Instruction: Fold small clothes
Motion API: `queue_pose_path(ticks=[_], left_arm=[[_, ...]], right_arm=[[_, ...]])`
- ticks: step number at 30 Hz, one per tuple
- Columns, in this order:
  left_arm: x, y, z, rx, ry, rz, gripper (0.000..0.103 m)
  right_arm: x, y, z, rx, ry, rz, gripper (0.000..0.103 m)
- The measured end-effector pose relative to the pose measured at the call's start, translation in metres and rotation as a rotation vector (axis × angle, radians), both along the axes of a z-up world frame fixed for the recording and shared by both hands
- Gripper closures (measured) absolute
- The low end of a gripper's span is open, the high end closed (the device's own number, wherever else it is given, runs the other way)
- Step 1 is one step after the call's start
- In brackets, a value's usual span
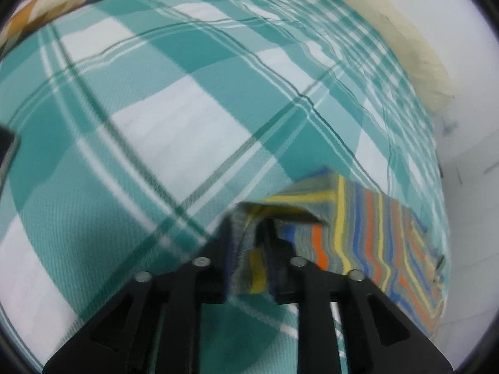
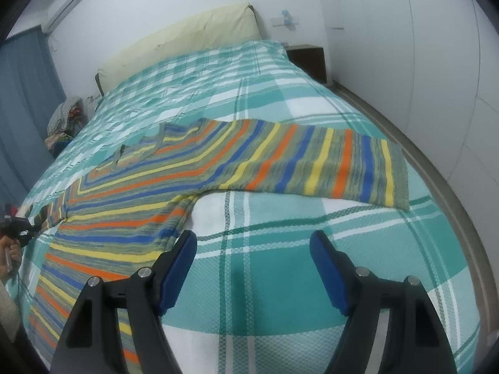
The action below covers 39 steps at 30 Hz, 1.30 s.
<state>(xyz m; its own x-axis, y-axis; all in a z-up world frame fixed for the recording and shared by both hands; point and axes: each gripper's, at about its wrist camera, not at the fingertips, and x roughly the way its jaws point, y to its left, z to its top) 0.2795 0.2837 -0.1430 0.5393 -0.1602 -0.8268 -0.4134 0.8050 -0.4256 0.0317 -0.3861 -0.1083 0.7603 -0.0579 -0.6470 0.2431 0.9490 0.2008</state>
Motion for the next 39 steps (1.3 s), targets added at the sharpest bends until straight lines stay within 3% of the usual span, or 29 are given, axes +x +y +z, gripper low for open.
queue_pose_path(ticks=[2, 4, 7, 10, 14, 18, 20, 24, 30, 32, 39], left_arm=[[0.009, 0.002, 0.003, 0.021, -0.013, -0.004, 0.066], [0.013, 0.013, 0.005, 0.055, -0.018, 0.063, 0.066], [0.004, 0.040, 0.001, 0.018, 0.004, 0.212, 0.067], [-0.011, 0.046, 0.008, -0.001, -0.010, 0.242, 0.061], [-0.029, 0.025, 0.028, 0.027, -0.067, 0.171, 0.035], [-0.050, -0.022, 0.045, 0.012, -0.112, 0.023, 0.021], [-0.059, -0.052, 0.048, 0.041, -0.122, -0.074, 0.015], [-0.079, -0.107, 0.037, 0.172, -0.144, -0.213, 0.013], [-0.075, -0.133, 0.012, 0.370, -0.155, -0.260, 0.011], [-0.071, -0.132, 0.007, 0.399, -0.149, -0.262, 0.004], [-0.067, -0.139, -0.009, 0.446, -0.087, -0.290, 0.000]], right_arm=[[0.002, 0.001, -0.002, 0.009, 0.006, 0.000, 0.029], [0.003, 0.003, -0.003, -0.002, 0.011, 0.004, 0.029], [0.005, 0.009, -0.004, -0.032, 0.015, 0.012, 0.029], [0.004, 0.010, -0.002, -0.042, 0.006, 0.012, 0.029], [0.003, 0.007, 0.001, -0.042, -0.006, 0.001, 0.029], [0.003, 0.000, -0.001, -0.054, 0.011, -0.043, 0.029], [0.002, -0.003, -0.002, -0.081, 0.026, -0.069, 0.029], [-0.002, -0.008, -0.004, -0.127, 0.028, -0.119, 0.029], [-0.006, -0.011, -0.017, -0.187, 0.058, -0.184, 0.026], [-0.003, -0.013, -0.029, -0.163, 0.089, -0.170, 0.025], [0.005, -0.015, -0.047, -0.145, 0.119, -0.140, 0.007]])
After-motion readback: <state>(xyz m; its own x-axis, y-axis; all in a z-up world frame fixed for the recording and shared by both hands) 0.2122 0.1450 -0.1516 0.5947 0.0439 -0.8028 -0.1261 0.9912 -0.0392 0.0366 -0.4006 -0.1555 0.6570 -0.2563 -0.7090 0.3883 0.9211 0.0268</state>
